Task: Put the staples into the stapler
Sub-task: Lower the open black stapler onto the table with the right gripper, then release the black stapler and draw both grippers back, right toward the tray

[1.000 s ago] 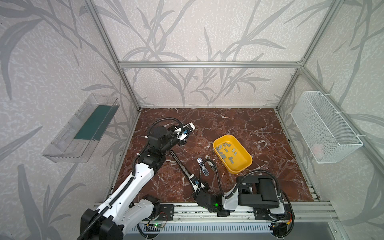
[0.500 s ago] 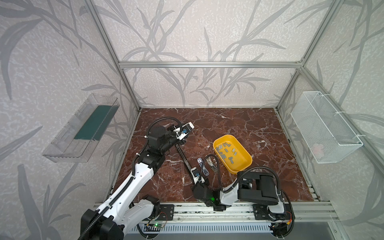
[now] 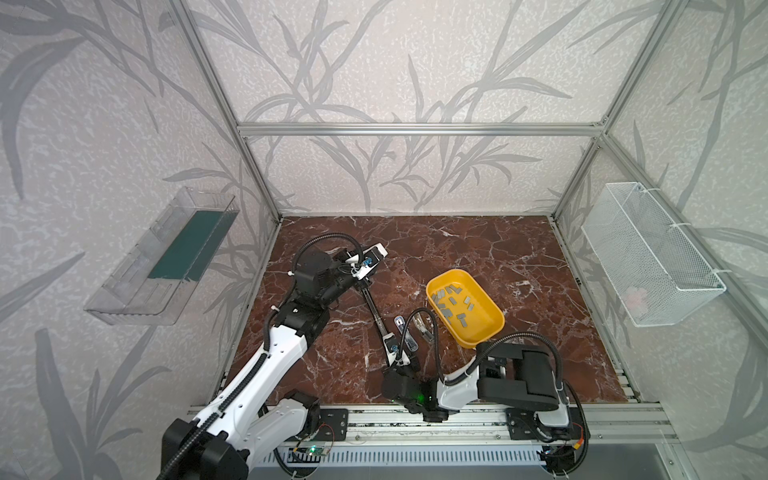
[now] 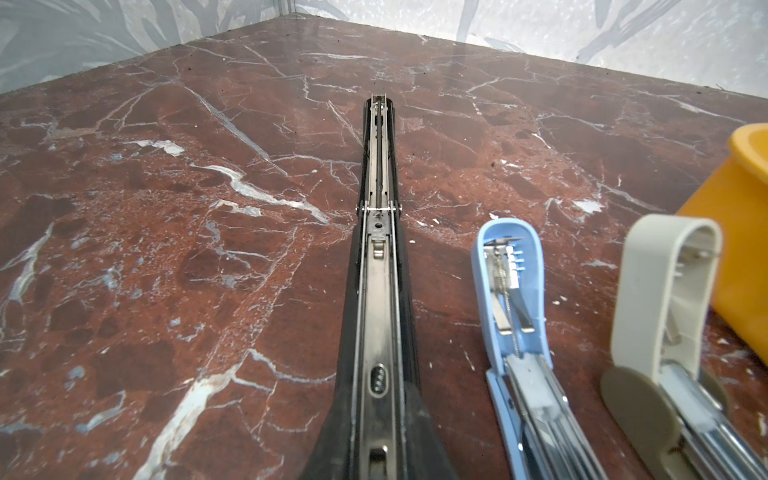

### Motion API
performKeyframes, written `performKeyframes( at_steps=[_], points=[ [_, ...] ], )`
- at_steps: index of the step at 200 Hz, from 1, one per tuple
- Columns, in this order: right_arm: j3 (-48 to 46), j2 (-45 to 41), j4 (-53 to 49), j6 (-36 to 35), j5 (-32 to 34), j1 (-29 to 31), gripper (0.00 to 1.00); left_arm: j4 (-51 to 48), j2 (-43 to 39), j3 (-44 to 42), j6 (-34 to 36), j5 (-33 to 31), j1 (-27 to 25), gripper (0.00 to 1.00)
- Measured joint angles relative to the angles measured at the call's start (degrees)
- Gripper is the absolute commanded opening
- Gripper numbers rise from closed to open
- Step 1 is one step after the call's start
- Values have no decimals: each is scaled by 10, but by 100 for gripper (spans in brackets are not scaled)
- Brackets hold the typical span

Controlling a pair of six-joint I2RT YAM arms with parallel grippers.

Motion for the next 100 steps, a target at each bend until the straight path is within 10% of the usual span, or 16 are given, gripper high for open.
performKeyframes(
  at_steps=[38, 100],
  points=[
    [0, -10, -22, -33, 1, 6, 68, 2, 0, 0, -5, 0, 4, 33],
    [2, -141, -24, -135, -17, 64, 78, -4, 2, 9, -66, -23, 4, 41]
  ],
)
